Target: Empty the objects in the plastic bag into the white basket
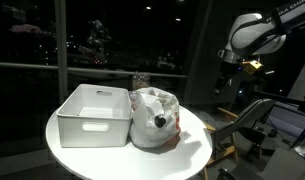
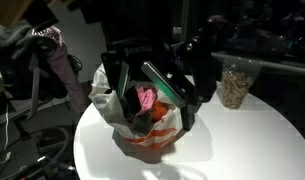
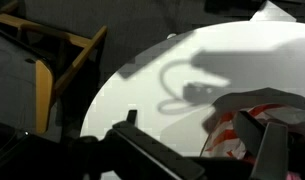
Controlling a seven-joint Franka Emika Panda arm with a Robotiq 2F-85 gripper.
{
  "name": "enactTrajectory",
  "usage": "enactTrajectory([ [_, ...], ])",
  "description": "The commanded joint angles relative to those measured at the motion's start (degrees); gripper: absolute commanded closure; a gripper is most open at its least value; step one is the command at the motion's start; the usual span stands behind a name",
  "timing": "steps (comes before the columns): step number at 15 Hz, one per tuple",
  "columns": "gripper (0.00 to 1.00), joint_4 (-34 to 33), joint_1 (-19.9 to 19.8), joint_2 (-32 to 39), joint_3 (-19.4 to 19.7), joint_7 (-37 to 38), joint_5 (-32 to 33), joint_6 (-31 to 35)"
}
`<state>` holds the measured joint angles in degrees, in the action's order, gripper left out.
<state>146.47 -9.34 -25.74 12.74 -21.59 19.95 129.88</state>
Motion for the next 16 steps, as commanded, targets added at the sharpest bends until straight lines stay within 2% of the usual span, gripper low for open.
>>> enactTrajectory([
  [1,0.0,-0.3,-0.2,0.0,-0.2,-0.1,-0.2,-0.1],
  [12,0.0,-0.6,-0.2,-0.1,-0.2,-0.1,-0.2,-0.1],
  [13,0.0,-1.4,-1.9,0.3,-1.1,3.0,2.1,-0.4],
  [14,0.0,-1.6,-2.1,0.9,-1.5,4.2,2.3,-0.3],
  [16,0.0,-1.7,-0.6,2.7,-2.9,5.5,1.9,0.6],
])
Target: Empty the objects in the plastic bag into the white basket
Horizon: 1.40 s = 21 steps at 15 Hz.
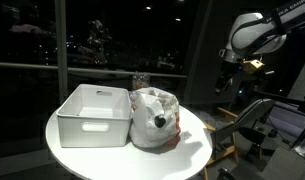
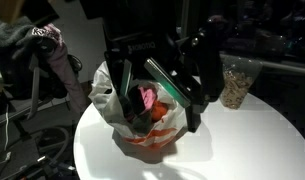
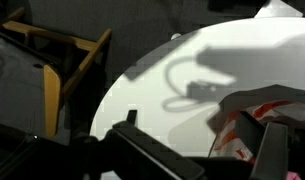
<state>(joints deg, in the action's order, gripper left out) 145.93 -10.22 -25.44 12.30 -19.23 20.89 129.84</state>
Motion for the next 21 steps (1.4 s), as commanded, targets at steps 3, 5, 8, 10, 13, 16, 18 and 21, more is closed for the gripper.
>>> enactTrajectory([
  [3,0.0,-1.4,2.8,6.1,-6.1,5.2,1.5,3.2],
  [5,0.0,-2.3,4.3,9.2,-9.3,7.5,2.6,3.8],
  [8,0.0,-4.9,5.8,15.0,-13.4,12.0,7.0,4.6],
  [10,0.0,-7.0,6.5,18.2,-14.9,15.8,10.3,6.3],
  [13,0.0,-9.7,7.9,21.9,-15.4,19.5,12.2,9.8],
  [16,0.0,-9.8,9.9,23.6,-14.3,11.2,-0.6,12.3],
  [18,0.0,-8.2,10.7,24.0,-14.3,3.3,-11.0,14.0],
  [21,0.0,-6.4,12.0,22.9,-15.0,-9.0,-25.7,11.9],
])
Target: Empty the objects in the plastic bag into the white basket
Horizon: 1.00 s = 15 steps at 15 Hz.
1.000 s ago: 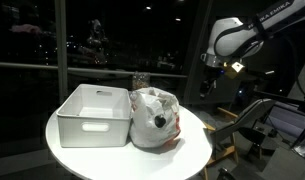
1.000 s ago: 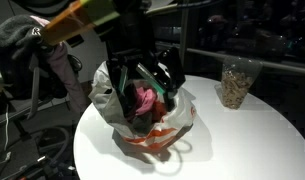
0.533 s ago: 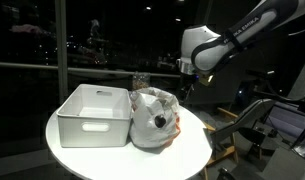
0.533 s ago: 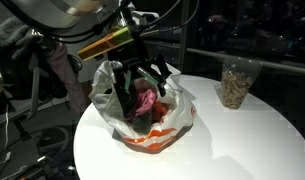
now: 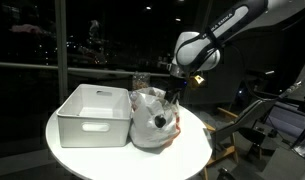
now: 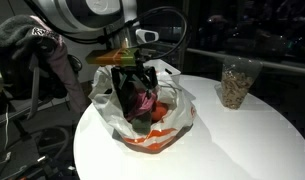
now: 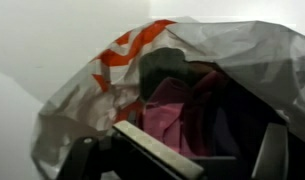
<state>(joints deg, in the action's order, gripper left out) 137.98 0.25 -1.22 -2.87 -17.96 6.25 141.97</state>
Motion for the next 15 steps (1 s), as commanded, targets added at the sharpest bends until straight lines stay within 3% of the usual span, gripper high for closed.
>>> enactTrajectory([
  [1,0.0,1.7,2.1,-1.8,0.0,-14.5,-16.0,-1.7],
  [4,0.0,-0.1,3.2,-0.6,0.1,-26.4,-29.3,-7.1],
  [6,0.0,-2.0,3.2,1.3,0.3,-31.1,-33.0,-11.8],
  [15,0.0,-6.0,2.7,9.0,-0.6,-22.4,-15.7,-5.7],
])
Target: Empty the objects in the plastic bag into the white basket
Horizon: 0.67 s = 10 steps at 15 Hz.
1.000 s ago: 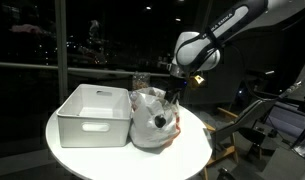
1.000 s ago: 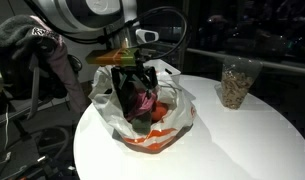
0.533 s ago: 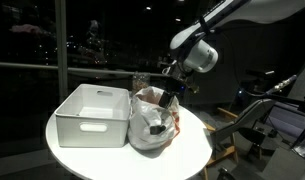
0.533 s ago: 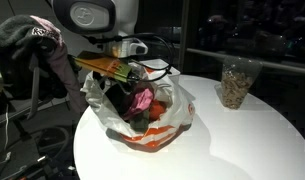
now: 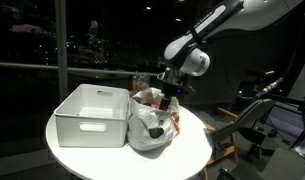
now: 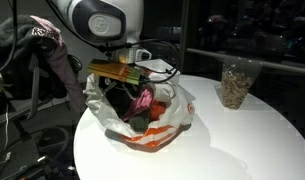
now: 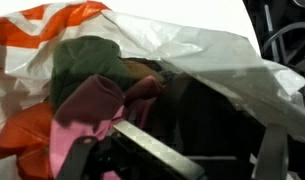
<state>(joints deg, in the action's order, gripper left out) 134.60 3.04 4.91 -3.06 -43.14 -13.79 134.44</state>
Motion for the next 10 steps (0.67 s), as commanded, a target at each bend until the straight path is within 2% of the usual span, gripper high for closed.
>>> enactTrajectory([
  [1,0.0,-3.0,-0.1,3.6,-0.3,3.7,6.7,2.8],
  [5,0.0,-6.0,-0.1,7.6,-0.2,7.8,14.0,4.5],
  [7,0.0,-8.4,-0.5,9.9,-0.4,9.3,15.6,2.9],
  [8,0.25,-9.3,-0.9,10.7,-0.7,9.4,15.2,2.4],
  [9,0.26,-9.8,-1.1,11.2,-0.9,9.1,15.0,2.6],
  [10,0.34,-10.3,-1.0,11.8,-0.8,9.8,15.8,2.9],
])
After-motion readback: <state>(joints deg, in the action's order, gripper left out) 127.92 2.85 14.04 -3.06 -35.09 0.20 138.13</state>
